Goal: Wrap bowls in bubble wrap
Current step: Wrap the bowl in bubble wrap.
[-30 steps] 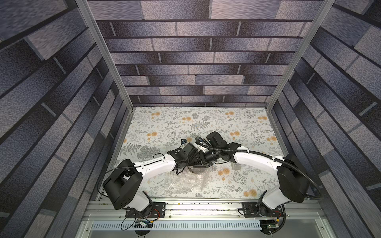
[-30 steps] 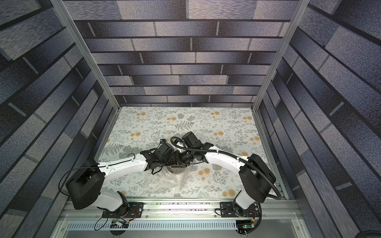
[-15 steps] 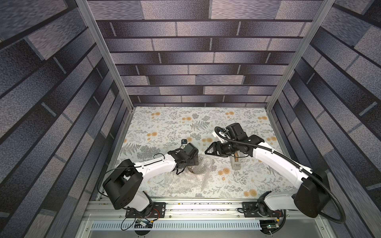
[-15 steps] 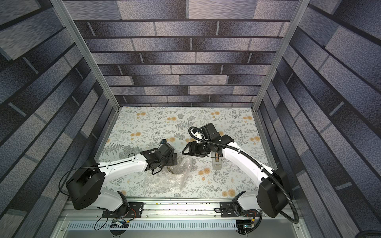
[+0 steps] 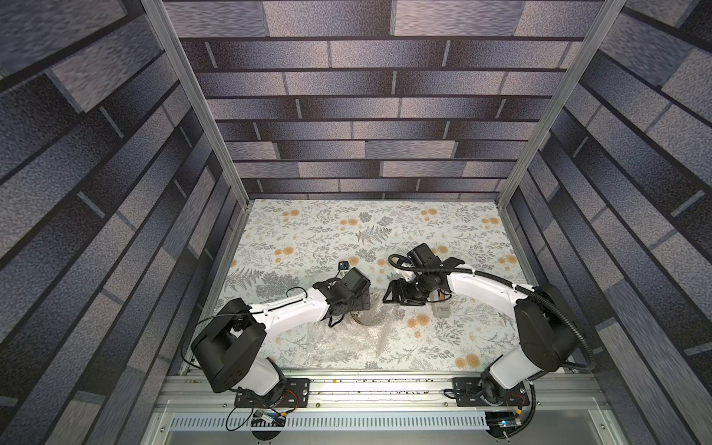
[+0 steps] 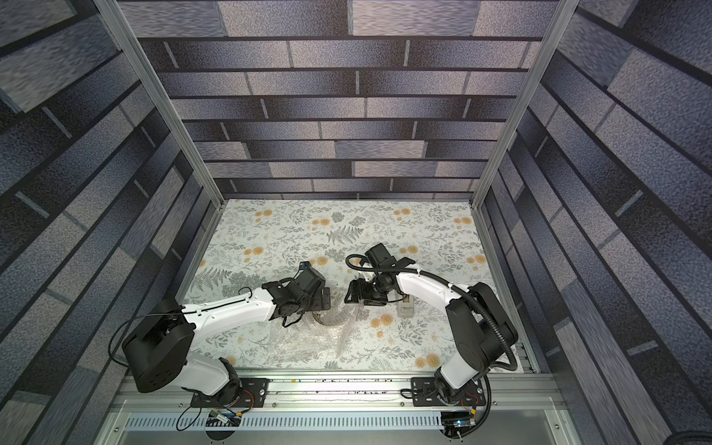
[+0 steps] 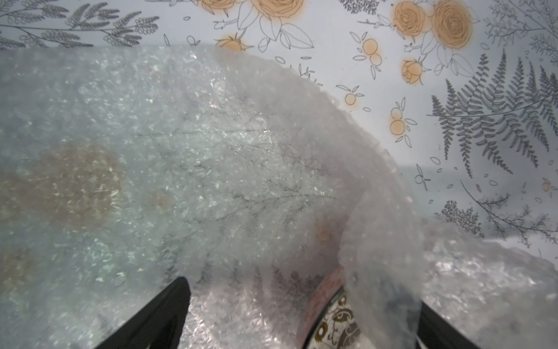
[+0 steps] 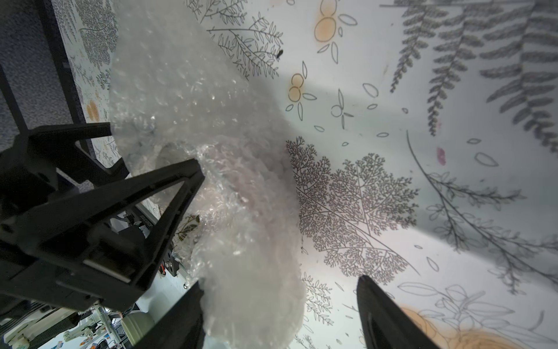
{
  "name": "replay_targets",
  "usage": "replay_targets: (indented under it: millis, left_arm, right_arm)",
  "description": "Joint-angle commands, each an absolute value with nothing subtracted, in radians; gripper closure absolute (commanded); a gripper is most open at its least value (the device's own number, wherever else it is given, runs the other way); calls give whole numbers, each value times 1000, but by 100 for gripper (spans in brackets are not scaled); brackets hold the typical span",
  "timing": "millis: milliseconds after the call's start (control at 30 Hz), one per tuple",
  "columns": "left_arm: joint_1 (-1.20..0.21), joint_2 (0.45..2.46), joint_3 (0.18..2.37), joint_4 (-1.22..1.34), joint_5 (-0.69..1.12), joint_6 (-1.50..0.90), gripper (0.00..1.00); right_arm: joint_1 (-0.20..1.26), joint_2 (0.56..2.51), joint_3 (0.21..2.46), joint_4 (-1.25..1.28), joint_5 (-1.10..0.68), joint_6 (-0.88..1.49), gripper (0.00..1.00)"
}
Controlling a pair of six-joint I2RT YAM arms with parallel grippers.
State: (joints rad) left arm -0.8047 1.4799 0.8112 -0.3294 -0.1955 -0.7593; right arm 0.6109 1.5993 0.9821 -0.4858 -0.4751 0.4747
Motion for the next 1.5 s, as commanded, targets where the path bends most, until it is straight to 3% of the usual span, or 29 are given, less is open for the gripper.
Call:
replay_targets:
  millis: [0,200,467,633,900,1167,1467]
  left_arm:
    - [-811,1451,811,-369,-218,-739,0]
    - [-809,1453,820,-374,-217,-733,0]
    - [-808,1456,831,-383,-219,-727,0]
    - [-794,1442,838,-400,-228,-720,0]
    - [-703,1312,884,-477,-221,-681,0]
    - [-522,1160,847,-547,-230,-608,0]
    - [-322,1249,720,-409,-244,-636,0]
  right_arm:
    - [614,1632,964,-402,-477,503,22]
    - [621,1683,946,-351,-497,526,27]
    - [687,1718,995,-451,-457,444,54]
    - [701,1719,999,-494,-442,413,66]
    - [724,1733,1015,-492,-436,415,69]
    - [743,1753,1029,-491,-433,415,72]
    - [753,1766,1039,-501,-431,408,75]
